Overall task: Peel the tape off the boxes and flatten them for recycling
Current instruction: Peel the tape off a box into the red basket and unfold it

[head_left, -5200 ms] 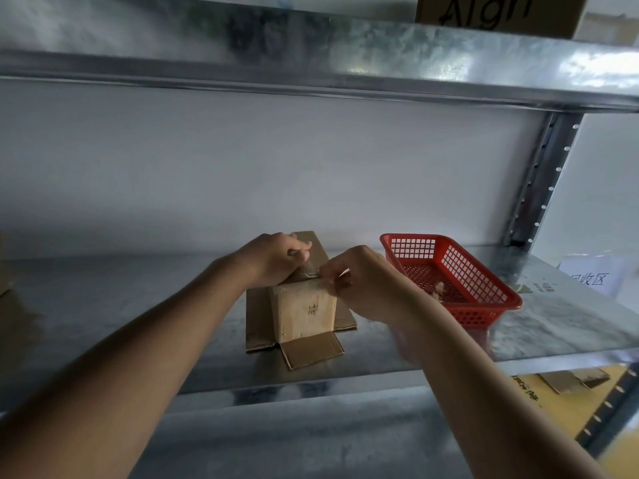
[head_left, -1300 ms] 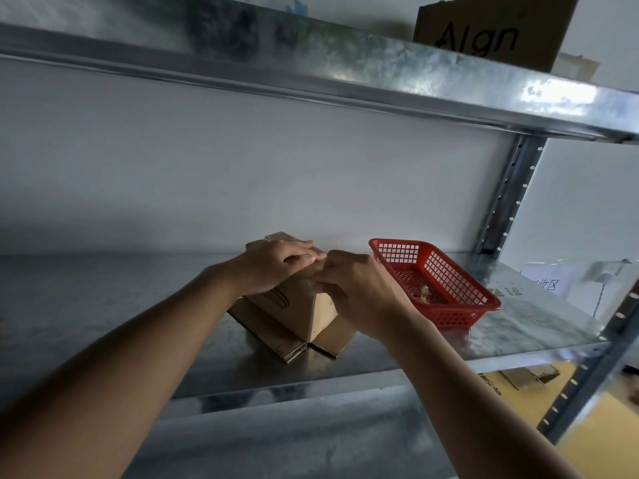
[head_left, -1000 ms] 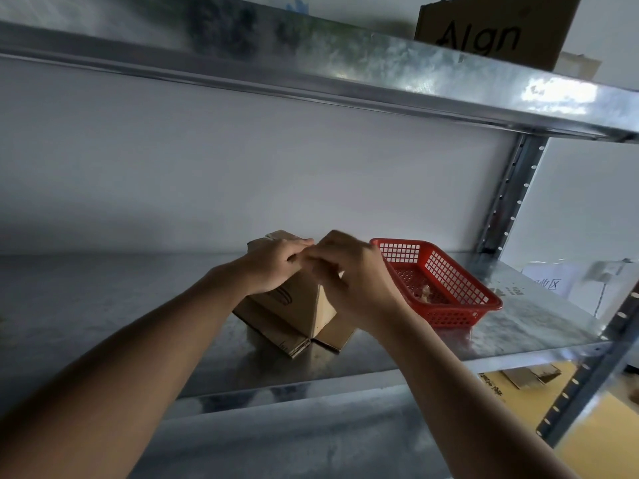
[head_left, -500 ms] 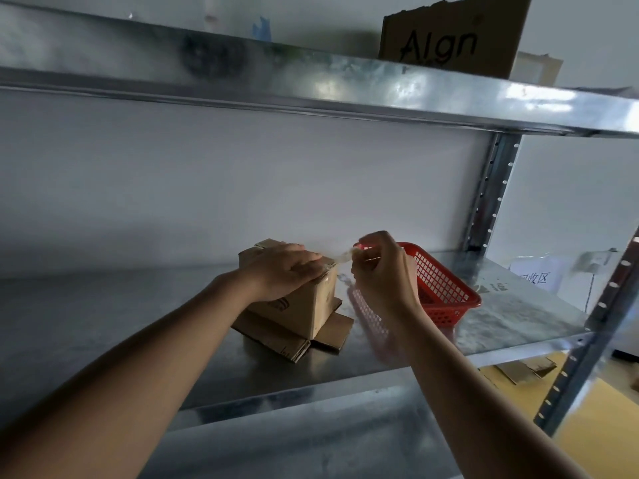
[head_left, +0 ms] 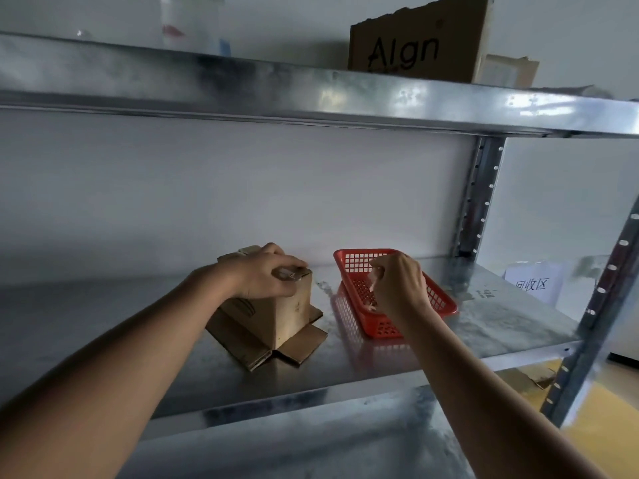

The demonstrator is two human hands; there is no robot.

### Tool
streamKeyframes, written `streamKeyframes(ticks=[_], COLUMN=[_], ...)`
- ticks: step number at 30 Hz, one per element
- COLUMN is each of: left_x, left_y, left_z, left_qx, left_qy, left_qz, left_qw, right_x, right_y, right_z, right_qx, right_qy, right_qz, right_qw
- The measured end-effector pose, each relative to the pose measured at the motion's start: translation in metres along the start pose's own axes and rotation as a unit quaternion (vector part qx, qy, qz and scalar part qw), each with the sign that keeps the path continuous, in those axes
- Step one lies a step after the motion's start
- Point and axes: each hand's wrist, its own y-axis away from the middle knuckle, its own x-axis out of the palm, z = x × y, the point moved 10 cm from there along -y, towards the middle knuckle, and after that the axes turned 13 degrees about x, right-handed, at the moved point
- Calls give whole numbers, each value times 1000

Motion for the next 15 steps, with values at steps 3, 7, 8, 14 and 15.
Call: streamKeyframes(ticks=[3,7,8,14,15], left_x=[3,10,12,15,16], left_y=[2,3,3,4,5], left_z=[2,4,4,7,7], left_qx=[1,6,6,-4,-6], left_qy=[-5,-3,1,18,22], left_qz=[-13,-24,-26,-44,-45], left_qw=[1000,1000,1000,999,999], right_x=[9,18,18,27,30], right_y=[-5,-5,-4,3,4], right_z=[-7,-12,-11,-6,-6], right_qx=[-5,-27,-39,-94,-101], right_qy=[23,54,51,64,72], right_qz=[23,56,63,113,123], right_qw=[999,997,996,987,985])
